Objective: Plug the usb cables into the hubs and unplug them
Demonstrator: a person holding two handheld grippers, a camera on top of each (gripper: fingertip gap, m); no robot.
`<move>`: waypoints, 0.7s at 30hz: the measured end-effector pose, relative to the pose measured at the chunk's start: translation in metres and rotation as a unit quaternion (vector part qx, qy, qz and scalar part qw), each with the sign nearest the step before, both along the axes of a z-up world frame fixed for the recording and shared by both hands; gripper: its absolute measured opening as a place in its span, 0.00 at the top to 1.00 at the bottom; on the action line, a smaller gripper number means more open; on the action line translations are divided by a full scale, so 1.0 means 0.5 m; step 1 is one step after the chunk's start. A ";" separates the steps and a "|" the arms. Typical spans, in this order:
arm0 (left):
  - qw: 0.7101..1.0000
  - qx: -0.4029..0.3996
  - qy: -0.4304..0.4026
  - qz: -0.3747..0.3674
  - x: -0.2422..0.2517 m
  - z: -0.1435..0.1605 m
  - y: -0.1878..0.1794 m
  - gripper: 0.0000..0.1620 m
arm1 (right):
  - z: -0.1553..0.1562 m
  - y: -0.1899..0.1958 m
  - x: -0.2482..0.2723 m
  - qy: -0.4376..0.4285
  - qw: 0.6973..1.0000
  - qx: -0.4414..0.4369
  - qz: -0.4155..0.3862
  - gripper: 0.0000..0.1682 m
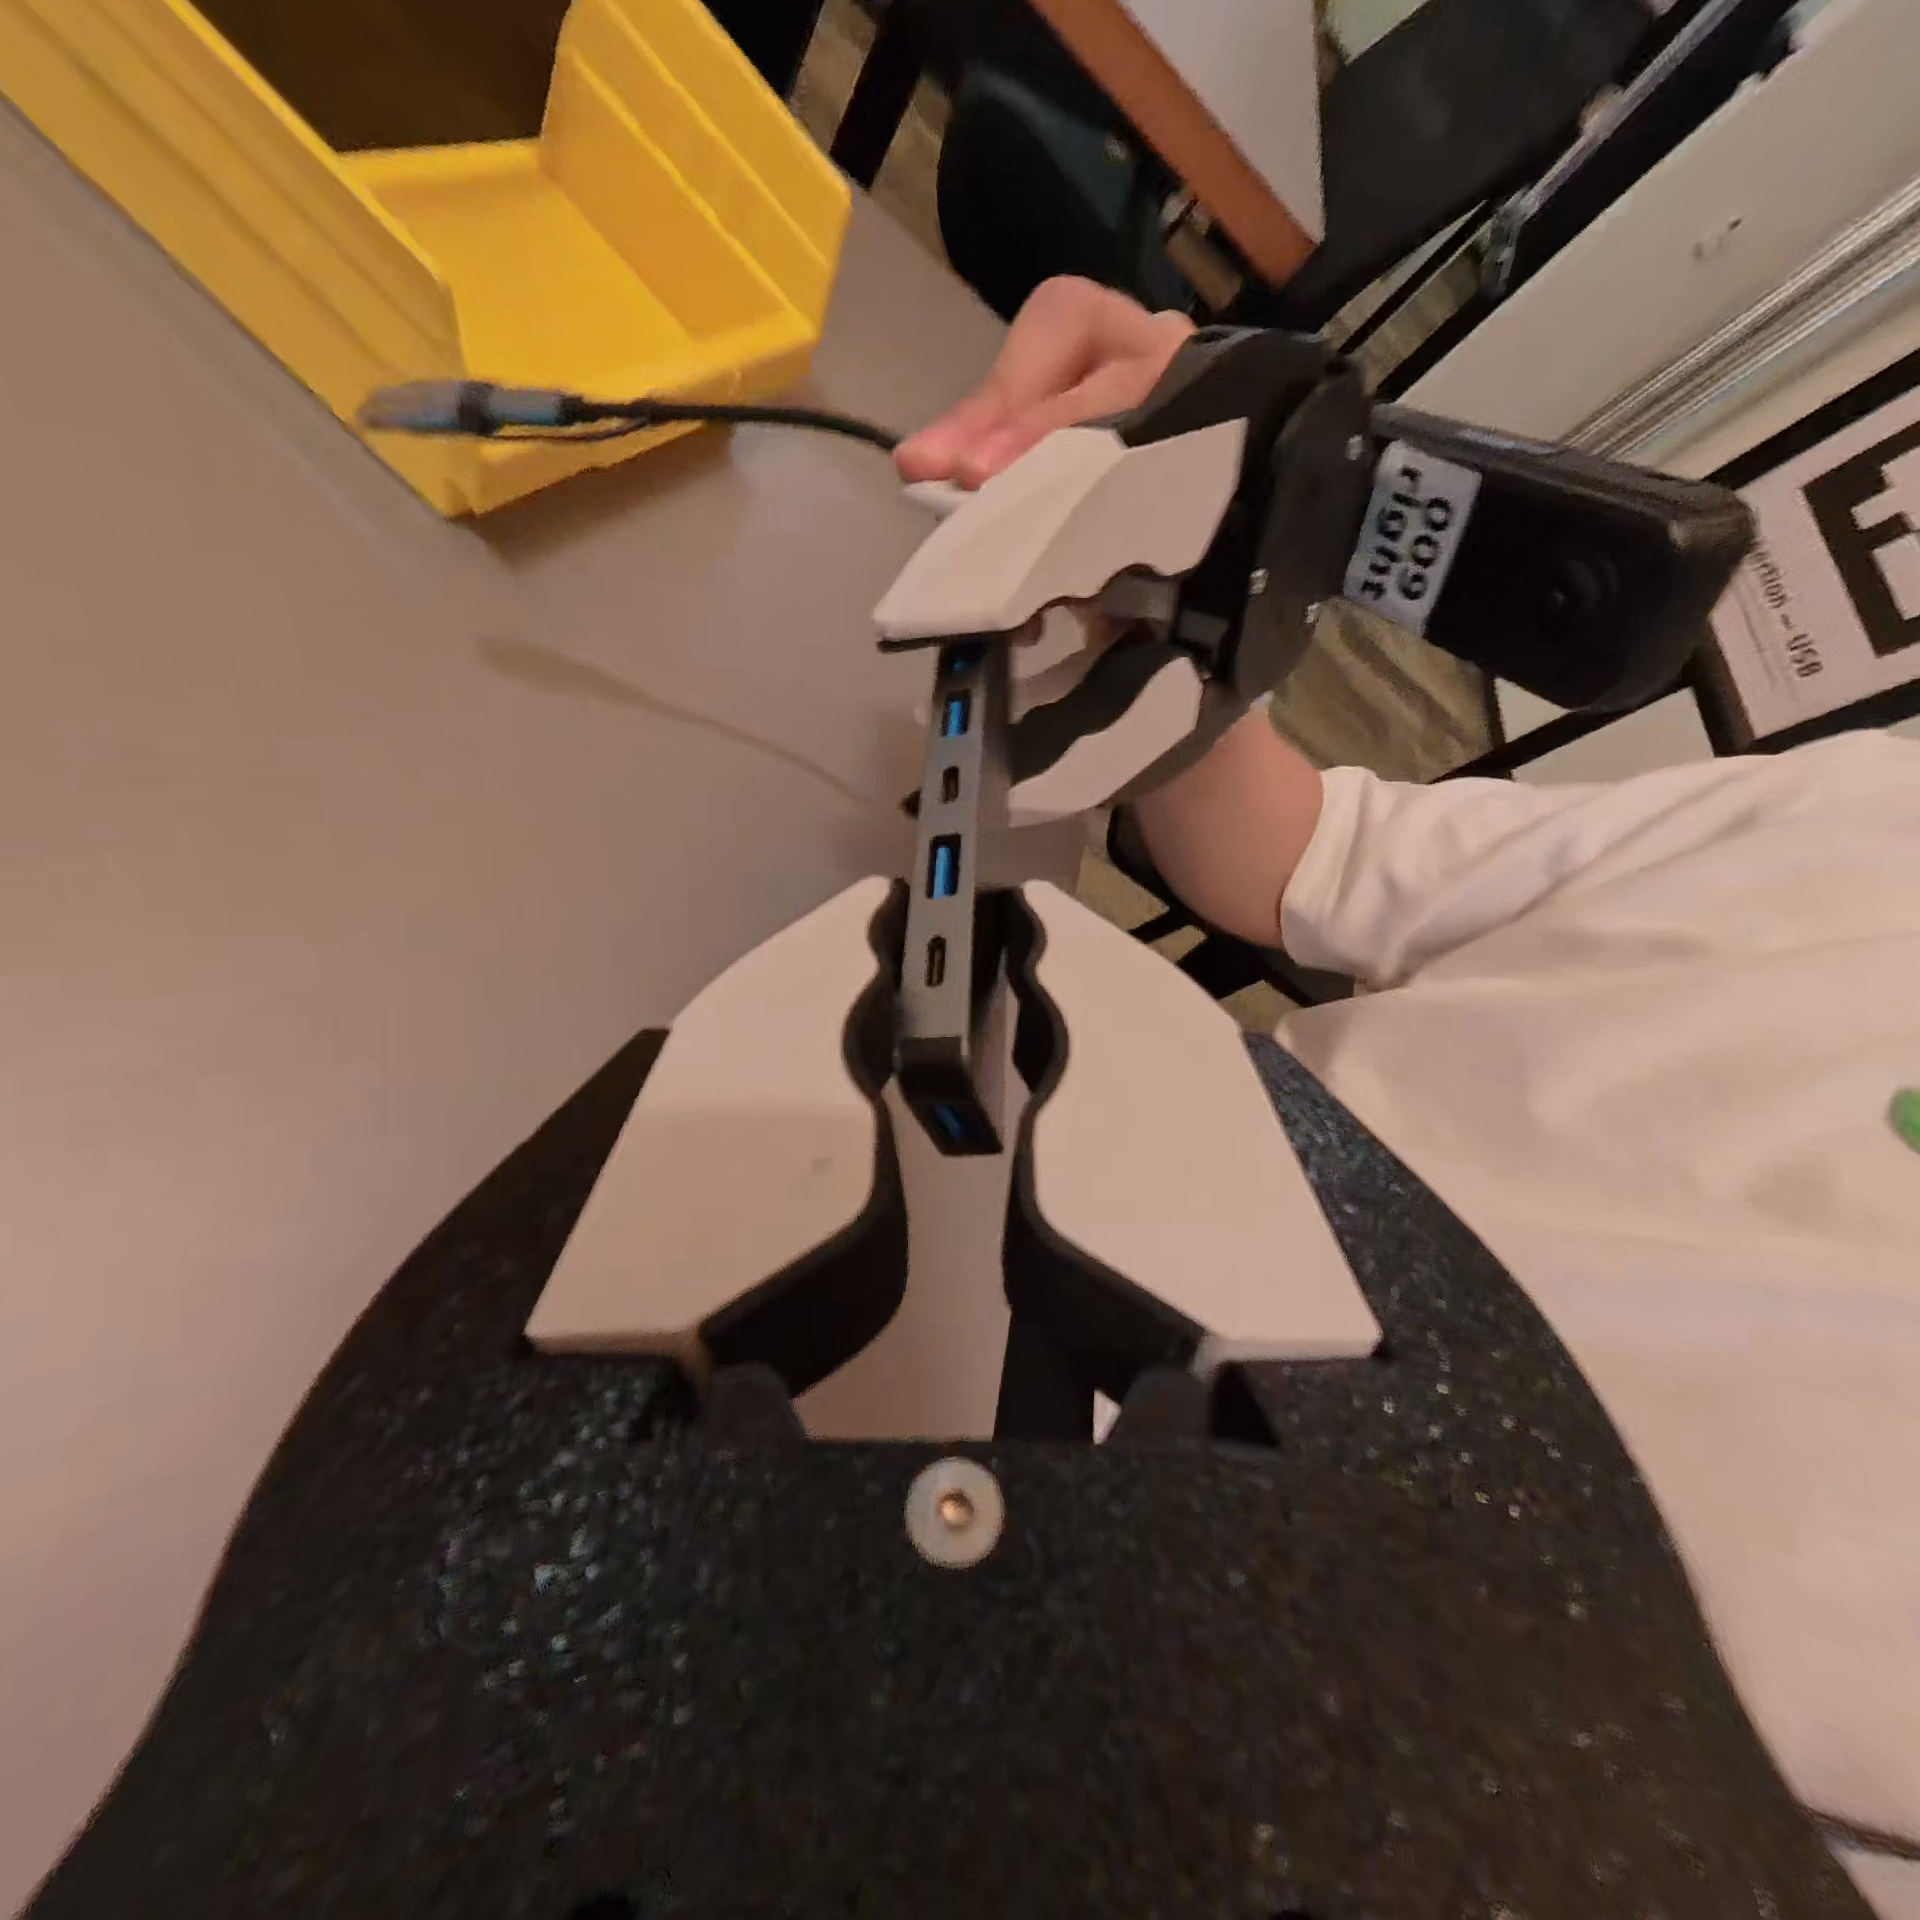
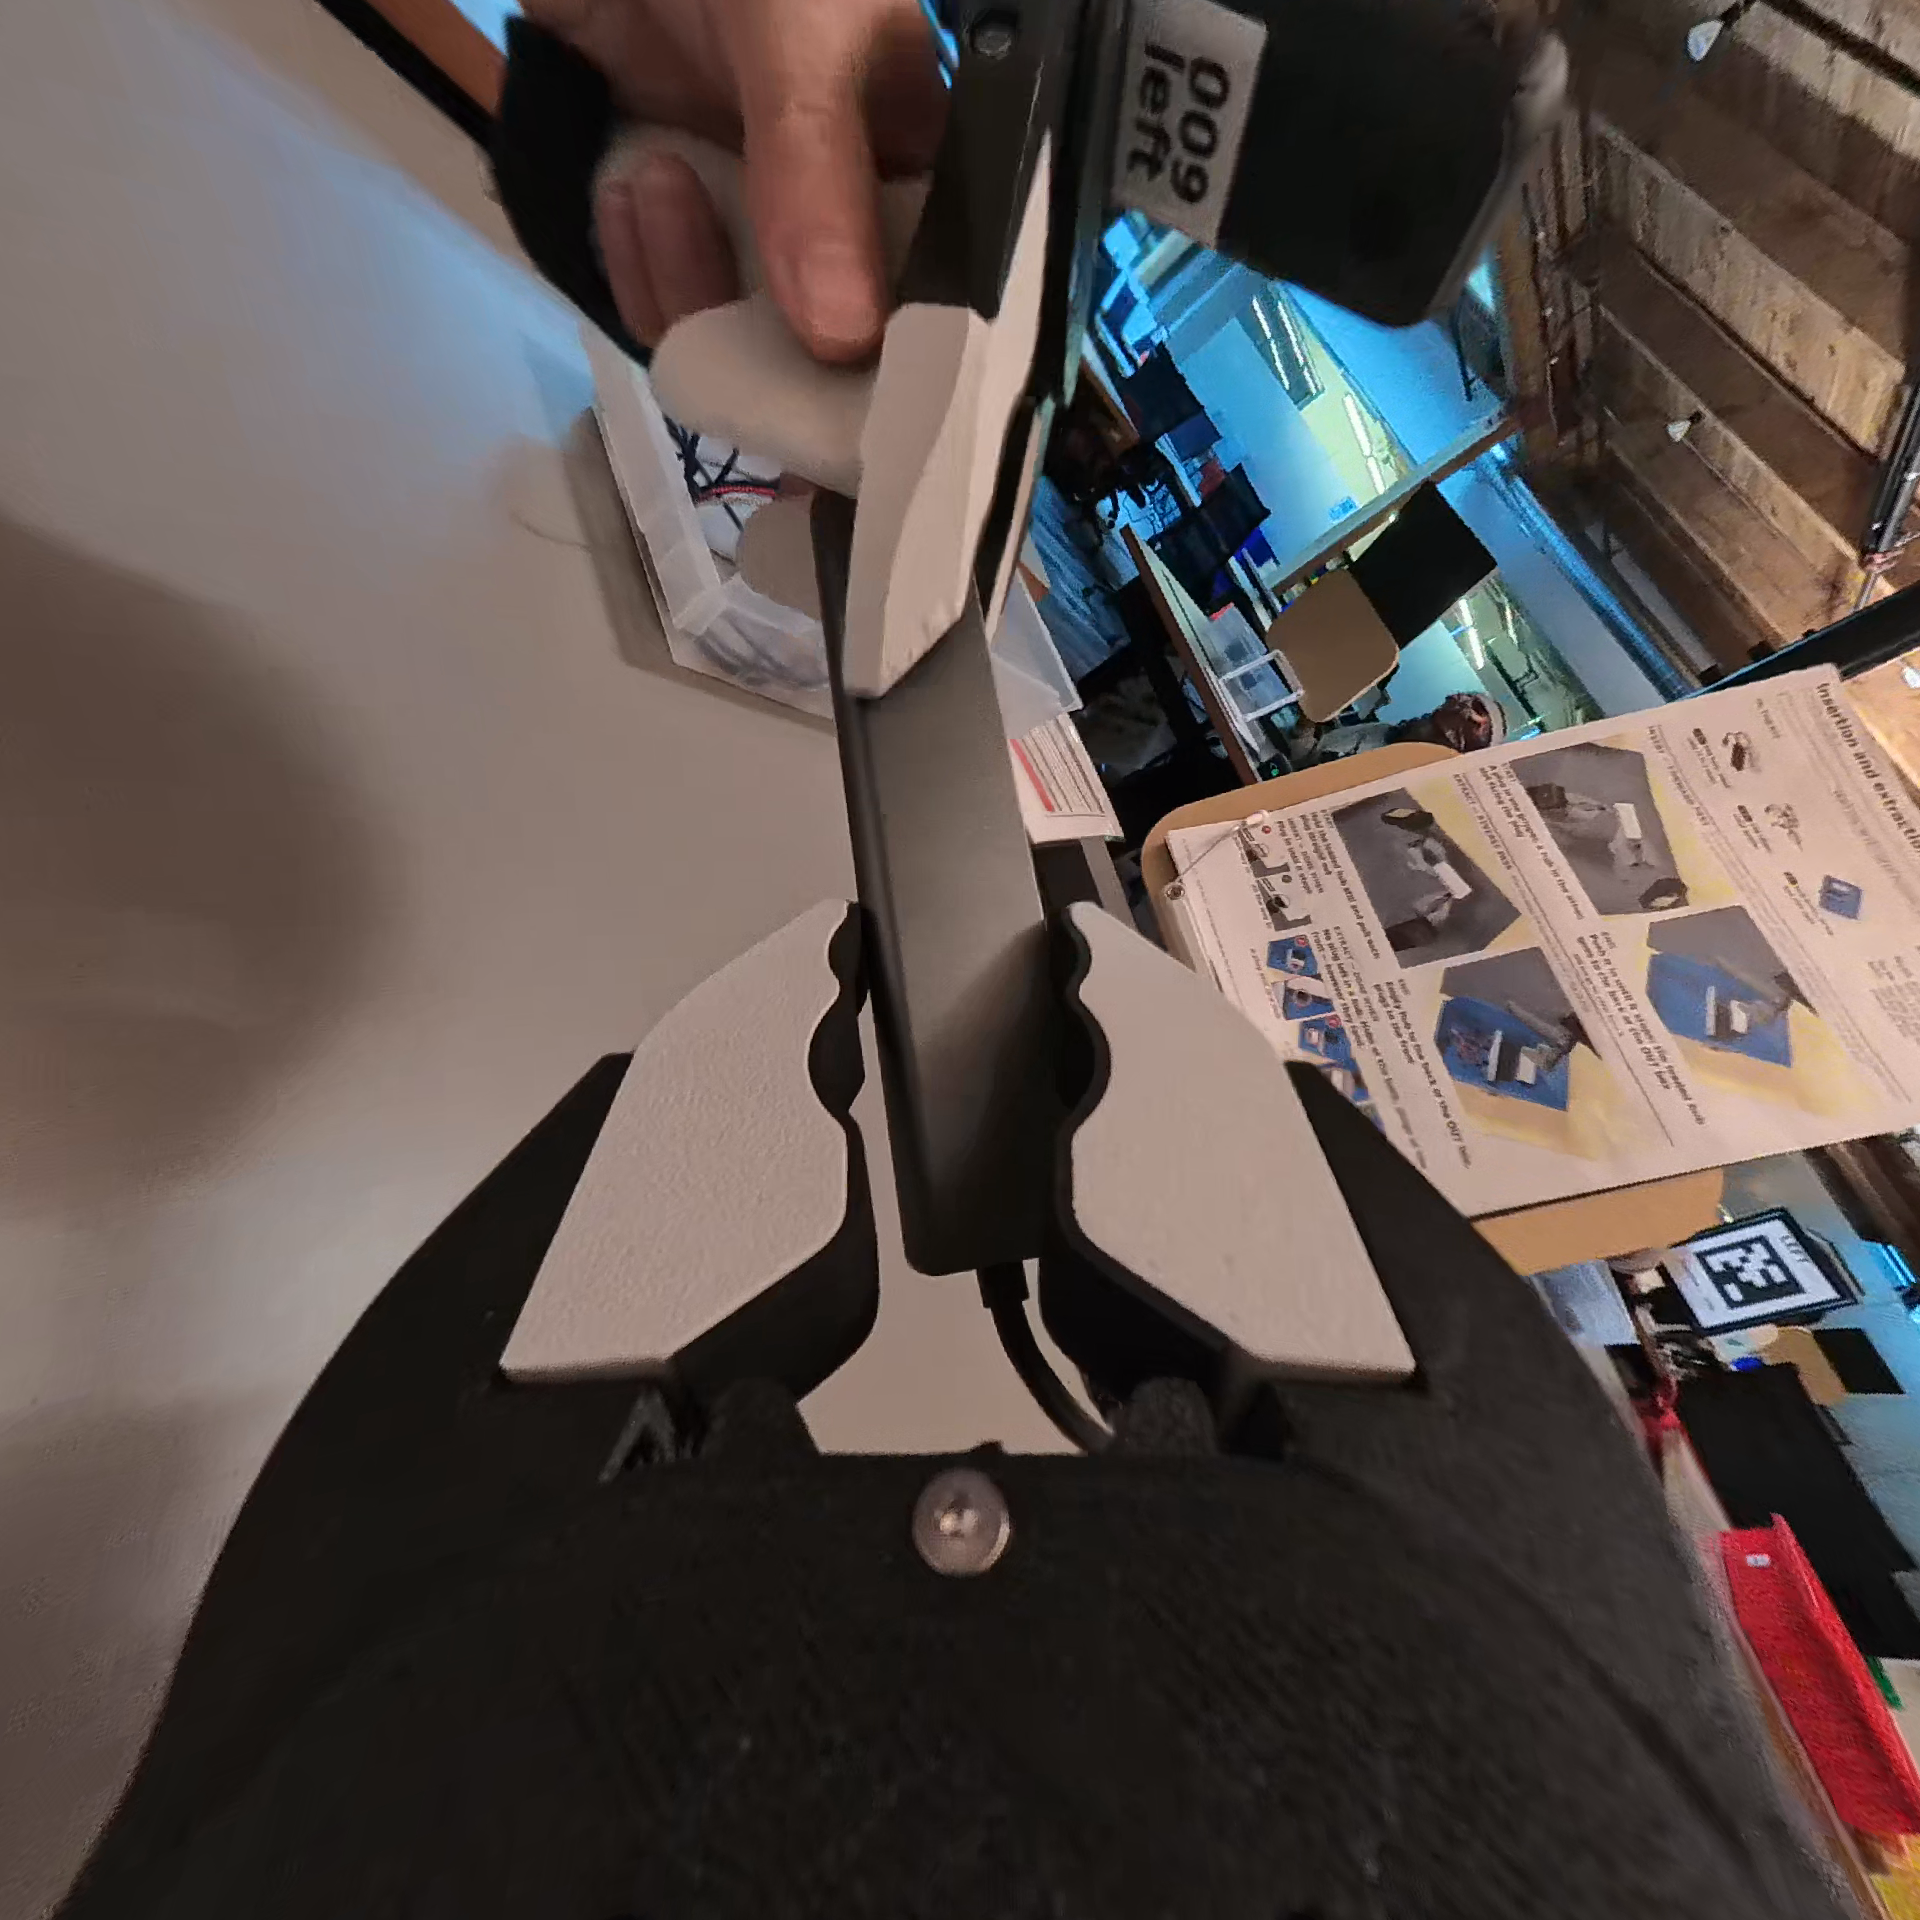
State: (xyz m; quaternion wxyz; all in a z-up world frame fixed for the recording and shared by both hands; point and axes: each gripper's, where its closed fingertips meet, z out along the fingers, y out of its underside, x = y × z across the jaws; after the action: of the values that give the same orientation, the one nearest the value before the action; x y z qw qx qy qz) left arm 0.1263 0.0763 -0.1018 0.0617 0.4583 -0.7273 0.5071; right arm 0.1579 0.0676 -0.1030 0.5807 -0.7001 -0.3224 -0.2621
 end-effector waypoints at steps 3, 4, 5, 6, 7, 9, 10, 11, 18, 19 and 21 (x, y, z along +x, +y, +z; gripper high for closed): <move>0.999 -0.019 -0.001 0.026 0.007 -0.020 -0.003 0.93 | -0.041 0.008 0.014 0.001 0.999 -0.047 -0.015 0.80; 0.999 -0.019 0.009 0.034 0.009 -0.037 -0.002 0.93 | -0.062 0.009 0.015 -0.004 0.997 -0.072 -0.013 0.81; 0.999 -0.023 0.014 0.039 0.012 -0.050 -0.001 0.93 | -0.078 0.011 0.016 -0.012 0.996 -0.087 -0.010 0.81; 0.998 -0.039 0.018 0.041 0.015 -0.059 -0.002 0.93 | -0.084 0.015 0.017 -0.017 0.996 -0.087 -0.008 0.81; 0.997 -0.067 0.027 0.040 0.016 -0.062 -0.005 0.93 | -0.085 0.020 0.013 -0.015 0.997 -0.077 -0.001 0.81; 0.992 -0.115 0.042 0.030 0.016 -0.065 -0.012 0.94 | -0.081 0.031 -0.002 -0.007 0.998 -0.055 0.017 0.81; 0.991 -0.119 0.045 0.026 0.016 -0.070 -0.014 0.94 | -0.084 0.035 -0.008 0.000 0.998 -0.055 0.023 0.81; 0.992 -0.113 0.048 0.021 0.015 -0.077 -0.015 0.94 | -0.093 0.038 -0.015 0.005 0.997 -0.063 0.032 0.81; 0.996 -0.076 0.046 0.008 0.012 -0.089 -0.010 0.93 | -0.104 0.054 -0.023 0.011 0.997 -0.068 0.043 0.81; 0.997 -0.070 0.037 0.008 0.012 -0.086 -0.007 0.92 | -0.101 0.057 -0.022 0.014 0.997 -0.064 0.041 0.81; 0.999 -0.046 0.013 0.015 0.012 -0.076 0.007 0.86 | -0.096 0.060 -0.008 0.028 0.998 -0.060 0.020 0.81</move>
State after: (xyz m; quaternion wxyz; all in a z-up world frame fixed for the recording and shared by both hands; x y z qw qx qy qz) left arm 0.1323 0.0800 -0.1400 0.0844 0.4723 -0.6957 0.5347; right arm 0.1541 0.0978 -0.1509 0.5515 -0.7342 -0.3354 -0.2105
